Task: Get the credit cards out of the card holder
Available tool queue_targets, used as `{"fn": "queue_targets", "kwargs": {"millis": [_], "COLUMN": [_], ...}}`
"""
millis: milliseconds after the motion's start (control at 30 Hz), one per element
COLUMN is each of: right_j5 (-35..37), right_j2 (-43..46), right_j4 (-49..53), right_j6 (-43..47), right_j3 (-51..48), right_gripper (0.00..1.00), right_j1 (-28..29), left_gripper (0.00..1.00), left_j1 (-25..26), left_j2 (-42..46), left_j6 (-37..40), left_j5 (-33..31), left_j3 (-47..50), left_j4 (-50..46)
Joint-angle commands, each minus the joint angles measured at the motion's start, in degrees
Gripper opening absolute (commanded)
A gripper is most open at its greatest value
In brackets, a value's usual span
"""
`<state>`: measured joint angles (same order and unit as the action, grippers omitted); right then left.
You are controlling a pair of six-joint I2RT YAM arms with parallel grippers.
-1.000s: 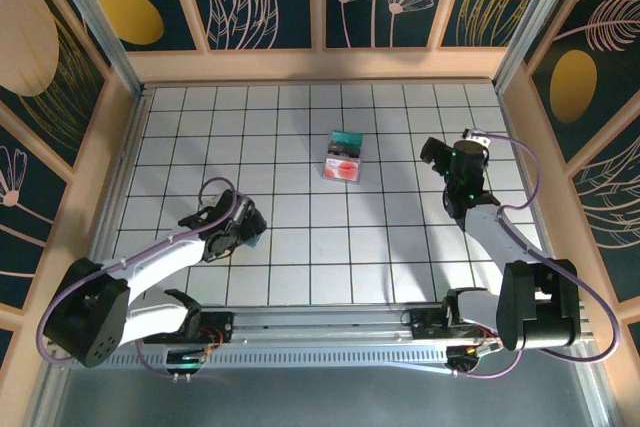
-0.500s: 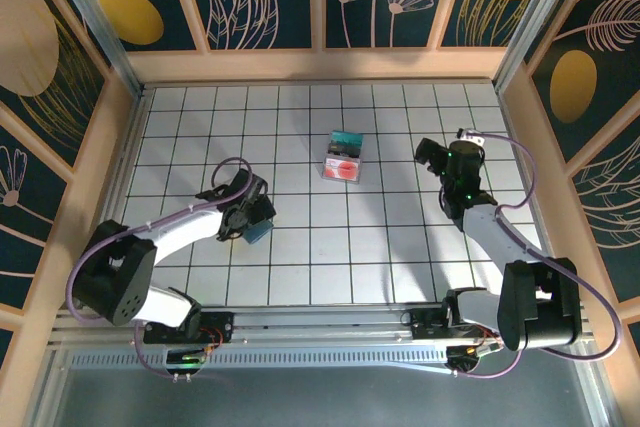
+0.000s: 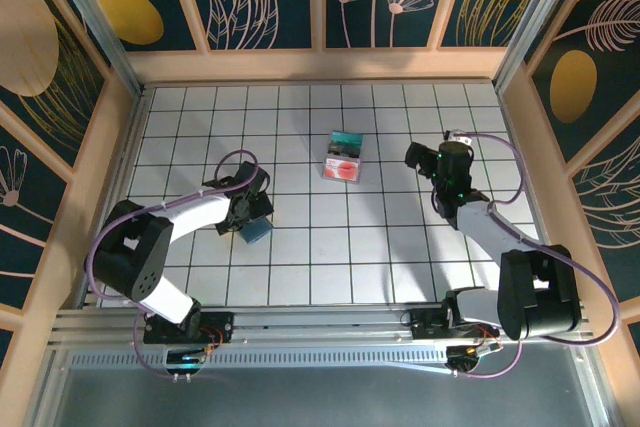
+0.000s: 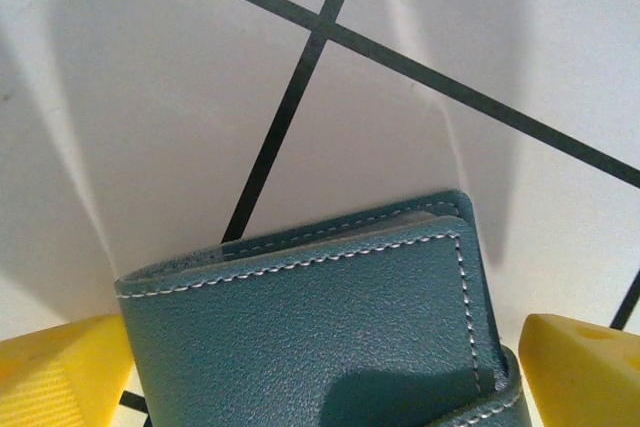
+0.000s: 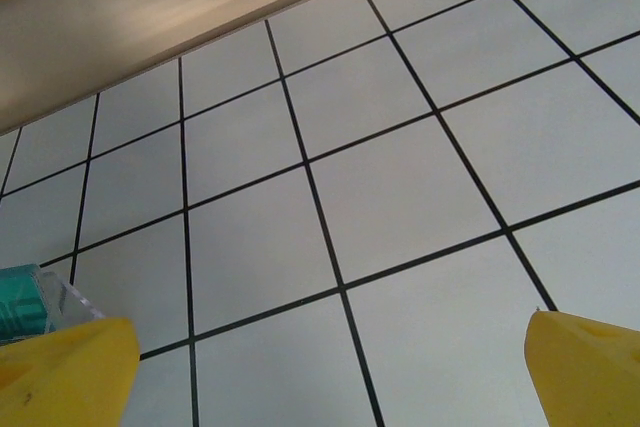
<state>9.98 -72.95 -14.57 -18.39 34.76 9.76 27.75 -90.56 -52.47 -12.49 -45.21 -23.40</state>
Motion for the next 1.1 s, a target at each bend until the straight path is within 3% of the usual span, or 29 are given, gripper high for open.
{"fn": "queue_targets", "kwargs": {"millis": [0, 267, 400, 600, 867, 1067], "right_j5": [0.0, 0.7, -0.8, -10.9, -23.9, -27.2], "right_j2": [-0.8, 0.1, 0.2, 0.3, -2.0, -6.2], "right_j4": [-1.7, -1.3, -0.3, -1.1, -10.2, -15.5], "right_j6": [0.5, -0.3, -2.3, -7.2, -12.6, -14.4], "right_j3": [1.4, 1.5, 2.0, 0.6, -1.8, 0.2], "right_gripper": [0.99, 0.99, 0.99, 0.99, 0.98, 0.91], "right_j1": [0.7, 1.2, 1.3, 3.7, 16.3, 27.7], "left_gripper": [0.99, 0.73, 0.68, 0.64, 0.64, 0.65], "left_j1": [-0.3, -0.2, -0.2, -0.2, -0.3, -0.2], "left_j2": [-1.9, 0.5, 2.3, 4.5, 5.3, 5.5], "left_j6": [2.0, 0.5, -0.4, -1.6, -1.7, -1.3], "left_j5": [-1.3, 3.1, 4.8, 8.1, 14.6, 17.2], "left_j3": [-1.2, 0.8, 1.4, 1.0, -1.4, -3.7], "left_j4": [-1.2, 1.6, 3.8, 7.4, 11.9, 14.1]}}
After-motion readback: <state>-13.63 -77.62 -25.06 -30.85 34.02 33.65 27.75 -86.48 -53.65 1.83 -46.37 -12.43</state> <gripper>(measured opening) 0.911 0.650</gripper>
